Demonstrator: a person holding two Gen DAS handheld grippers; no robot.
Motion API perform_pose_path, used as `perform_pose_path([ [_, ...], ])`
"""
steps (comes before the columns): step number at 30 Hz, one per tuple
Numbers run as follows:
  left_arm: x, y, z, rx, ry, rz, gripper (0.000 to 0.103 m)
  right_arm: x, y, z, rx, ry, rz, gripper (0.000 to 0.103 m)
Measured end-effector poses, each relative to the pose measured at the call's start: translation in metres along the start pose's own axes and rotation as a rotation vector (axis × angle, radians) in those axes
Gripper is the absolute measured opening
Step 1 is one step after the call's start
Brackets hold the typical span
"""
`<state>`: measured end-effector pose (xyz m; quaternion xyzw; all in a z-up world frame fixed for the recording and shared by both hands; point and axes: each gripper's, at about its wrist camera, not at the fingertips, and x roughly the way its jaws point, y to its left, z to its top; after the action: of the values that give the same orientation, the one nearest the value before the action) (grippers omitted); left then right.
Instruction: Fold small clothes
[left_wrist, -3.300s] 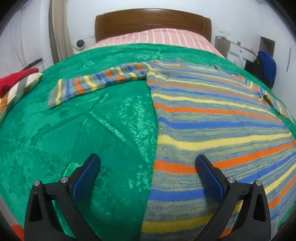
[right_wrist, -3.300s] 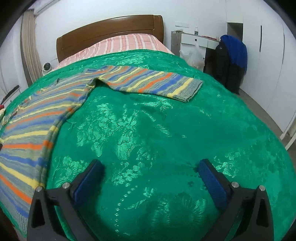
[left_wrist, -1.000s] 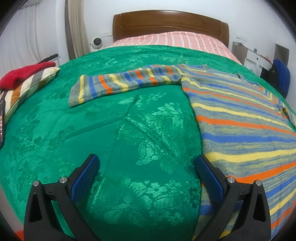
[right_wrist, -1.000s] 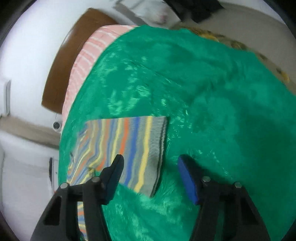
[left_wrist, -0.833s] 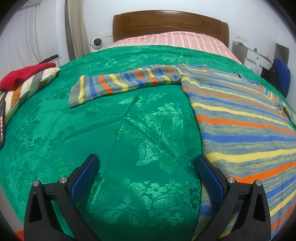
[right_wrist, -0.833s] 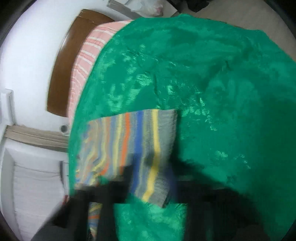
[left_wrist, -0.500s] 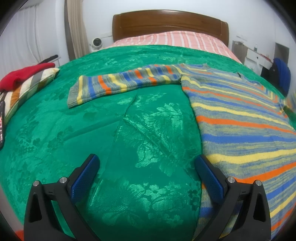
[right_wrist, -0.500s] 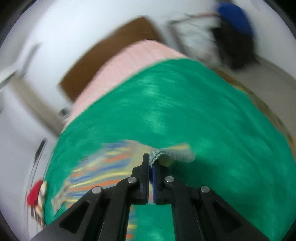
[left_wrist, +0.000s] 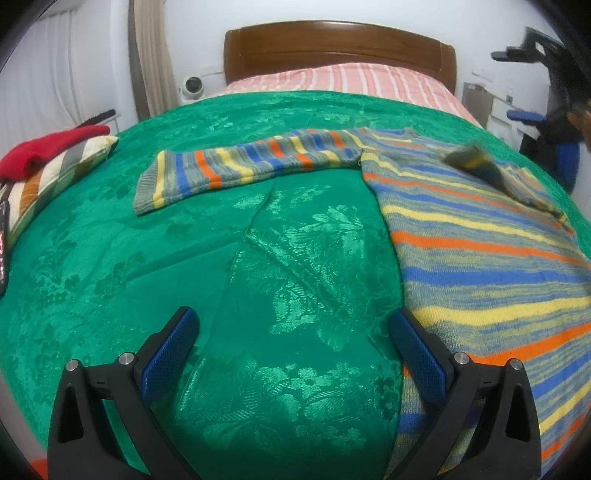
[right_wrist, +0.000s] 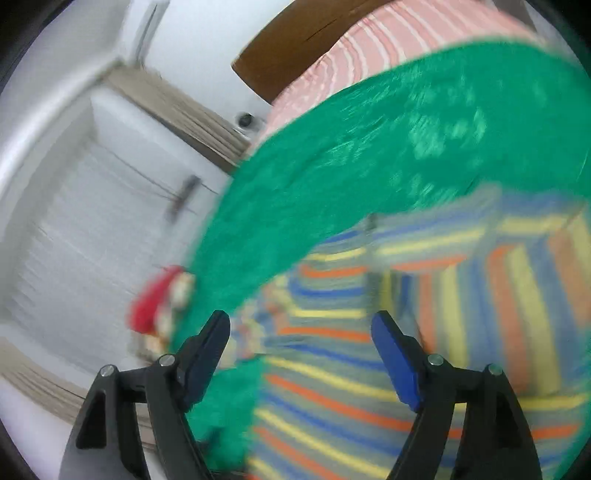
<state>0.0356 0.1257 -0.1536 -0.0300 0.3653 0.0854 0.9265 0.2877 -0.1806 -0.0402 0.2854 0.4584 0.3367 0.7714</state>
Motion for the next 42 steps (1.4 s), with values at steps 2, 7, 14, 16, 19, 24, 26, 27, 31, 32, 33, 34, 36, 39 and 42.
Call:
perform_pose_path([
  [2,0.000,0.000,0.000,0.000,0.000,0.000,0.103,-0.006,-0.011,-0.012,0.036,-0.002,0.051,0.079],
  [7,0.000,0.000,0.000,0.001,0.000,0.002,0.103,-0.055,-0.072,-0.048,0.061,0.028,-0.045,0.080],
  [14,0.001,-0.002,-0.001,0.006,-0.006,0.012,0.103,-0.138,-0.158,-0.119,-0.024,0.063,-0.518,0.049],
  [16,0.001,-0.002,-0.002,0.009,-0.010,0.015,0.103,-0.155,-0.156,-0.121,-0.059,0.014,-0.567,0.056],
  [19,0.000,-0.003,-0.003,0.010,-0.018,0.018,0.103,-0.156,-0.136,-0.120,-0.170,0.006,-0.608,0.060],
  [24,-0.001,-0.002,-0.004,0.006,-0.025,0.014,0.103,-0.127,-0.087,-0.151,-0.377,0.034,-0.570,0.060],
  [26,-0.001,-0.002,-0.005,0.006,-0.025,0.014,0.103,-0.123,-0.072,-0.177,-0.446,0.053,-0.579,0.060],
  [27,-0.001,-0.002,-0.005,0.006,-0.024,0.014,0.103,-0.125,-0.066,-0.193,-0.480,0.063,-0.584,0.060],
  [31,-0.001,-0.003,-0.005,0.006,-0.024,0.015,0.103,-0.151,-0.063,-0.275,-0.602,0.131,-0.683,0.061],
  [32,-0.001,-0.002,-0.005,0.006,-0.024,0.015,0.103,-0.168,-0.070,-0.290,-0.607,0.130,-0.705,0.062],
  [33,-0.001,-0.003,-0.005,0.007,-0.025,0.015,0.103,-0.181,-0.074,-0.302,-0.602,0.119,-0.726,0.066],
  [34,-0.001,-0.002,-0.005,0.007,-0.025,0.016,0.103,-0.194,-0.079,-0.312,-0.584,0.103,-0.752,0.069],
  [36,-0.001,-0.003,-0.005,0.008,-0.025,0.017,0.103,-0.222,-0.086,-0.325,-0.517,0.067,-0.811,0.071],
  [39,0.000,-0.003,-0.005,0.009,-0.026,0.020,0.103,-0.240,-0.070,-0.328,-0.512,-0.012,-0.852,0.071],
  [42,-0.001,-0.004,-0.006,0.010,-0.030,0.024,0.103,-0.234,-0.048,-0.318,-0.525,-0.076,-0.758,0.073],
])
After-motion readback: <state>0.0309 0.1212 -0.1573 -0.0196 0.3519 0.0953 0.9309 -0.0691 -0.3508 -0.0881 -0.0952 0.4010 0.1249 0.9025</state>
